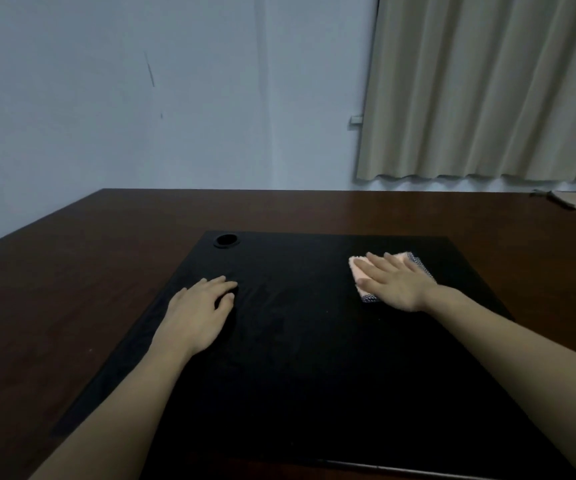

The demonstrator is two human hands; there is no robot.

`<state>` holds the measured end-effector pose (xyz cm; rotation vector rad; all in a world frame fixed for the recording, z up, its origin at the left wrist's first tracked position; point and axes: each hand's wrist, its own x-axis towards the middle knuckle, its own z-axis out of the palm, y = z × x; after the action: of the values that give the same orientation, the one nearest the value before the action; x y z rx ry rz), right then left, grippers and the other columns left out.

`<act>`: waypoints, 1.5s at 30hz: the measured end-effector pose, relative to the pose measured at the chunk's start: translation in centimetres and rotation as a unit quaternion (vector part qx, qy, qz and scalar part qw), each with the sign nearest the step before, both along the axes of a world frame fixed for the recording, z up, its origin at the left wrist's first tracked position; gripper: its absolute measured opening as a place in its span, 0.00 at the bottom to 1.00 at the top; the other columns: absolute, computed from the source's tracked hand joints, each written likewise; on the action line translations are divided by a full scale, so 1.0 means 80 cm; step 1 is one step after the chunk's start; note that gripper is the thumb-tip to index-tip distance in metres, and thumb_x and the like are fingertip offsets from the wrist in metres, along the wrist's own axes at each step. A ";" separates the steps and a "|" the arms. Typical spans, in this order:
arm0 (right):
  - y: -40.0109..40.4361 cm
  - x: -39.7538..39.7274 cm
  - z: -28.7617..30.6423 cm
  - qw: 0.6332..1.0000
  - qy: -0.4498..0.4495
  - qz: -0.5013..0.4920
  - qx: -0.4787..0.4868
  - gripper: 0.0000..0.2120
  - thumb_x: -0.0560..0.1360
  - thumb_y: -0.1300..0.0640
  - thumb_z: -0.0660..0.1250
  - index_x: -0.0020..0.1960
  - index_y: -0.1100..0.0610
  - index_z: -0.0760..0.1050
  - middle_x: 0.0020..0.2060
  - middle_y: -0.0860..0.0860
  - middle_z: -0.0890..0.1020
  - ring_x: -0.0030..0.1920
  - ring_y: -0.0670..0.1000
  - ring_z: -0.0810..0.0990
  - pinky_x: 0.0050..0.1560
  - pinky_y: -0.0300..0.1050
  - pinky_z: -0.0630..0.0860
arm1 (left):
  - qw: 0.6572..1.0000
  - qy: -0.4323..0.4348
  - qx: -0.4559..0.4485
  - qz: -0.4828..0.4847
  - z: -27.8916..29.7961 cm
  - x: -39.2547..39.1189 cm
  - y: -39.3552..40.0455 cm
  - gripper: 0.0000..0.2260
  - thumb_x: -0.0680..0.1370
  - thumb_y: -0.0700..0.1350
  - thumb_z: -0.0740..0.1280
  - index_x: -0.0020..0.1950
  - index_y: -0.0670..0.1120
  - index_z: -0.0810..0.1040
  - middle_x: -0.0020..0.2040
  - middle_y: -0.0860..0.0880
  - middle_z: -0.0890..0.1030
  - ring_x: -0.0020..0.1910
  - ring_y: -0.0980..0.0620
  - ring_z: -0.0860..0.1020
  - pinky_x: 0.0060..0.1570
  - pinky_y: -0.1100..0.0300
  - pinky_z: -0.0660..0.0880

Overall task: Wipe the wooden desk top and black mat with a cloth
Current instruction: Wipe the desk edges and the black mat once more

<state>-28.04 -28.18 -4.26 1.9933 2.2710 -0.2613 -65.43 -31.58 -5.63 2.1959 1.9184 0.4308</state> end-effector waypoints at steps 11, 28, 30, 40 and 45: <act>-0.078 -0.117 -0.002 0.972 0.014 0.233 0.006 0.28 0.84 0.35 0.43 0.81 0.36 0.38 0.80 0.39 0.39 0.79 0.44 0.36 0.79 0.51 0.34 | 1.000 -0.004 0.007 -0.001 -0.003 -0.001 0.002 0.19 0.85 0.56 0.53 0.76 0.60 0.68 0.79 0.57 0.63 0.80 0.51 0.58 0.77 0.44 0.56; -0.013 -0.133 0.000 0.977 0.056 0.207 -0.012 0.28 0.84 0.37 0.44 0.82 0.39 0.41 0.80 0.40 0.40 0.80 0.45 0.37 0.79 0.50 0.36 | 1.000 -0.007 -0.005 -0.005 0.006 0.005 -0.006 0.20 0.85 0.57 0.52 0.78 0.59 0.65 0.80 0.58 0.62 0.80 0.52 0.56 0.78 0.45 0.53; -0.015 -0.111 0.006 0.976 0.097 0.196 -0.009 0.31 0.81 0.31 0.42 0.82 0.39 0.45 0.80 0.38 0.43 0.80 0.44 0.38 0.79 0.48 0.37 | 1.000 -0.016 -0.004 -0.004 0.008 0.003 -0.008 0.21 0.85 0.57 0.53 0.78 0.59 0.64 0.80 0.57 0.62 0.80 0.52 0.58 0.77 0.44 0.55; -0.042 0.023 0.018 0.987 0.149 0.008 0.060 0.26 0.85 0.43 0.50 0.82 0.45 0.54 0.81 0.42 0.53 0.81 0.47 0.43 0.79 0.54 0.44 | 0.988 0.053 -0.022 -0.141 0.022 0.194 0.024 0.27 0.85 0.58 0.50 0.83 0.51 0.52 0.83 0.50 0.49 0.82 0.46 0.47 0.78 0.48 0.45; -0.044 0.011 0.010 0.986 0.160 -0.002 0.048 0.25 0.86 0.44 0.50 0.82 0.44 0.54 0.81 0.41 0.53 0.81 0.48 0.44 0.80 0.55 0.45 | 0.975 0.121 -0.053 -0.179 0.011 0.199 0.024 0.31 0.84 0.63 0.45 0.83 0.50 0.42 0.83 0.51 0.41 0.81 0.51 0.40 0.77 0.51 0.38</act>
<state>-27.17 -31.70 -3.47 2.1377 2.5097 -0.5155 -49.52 -29.66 -4.78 2.5448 1.5483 0.0021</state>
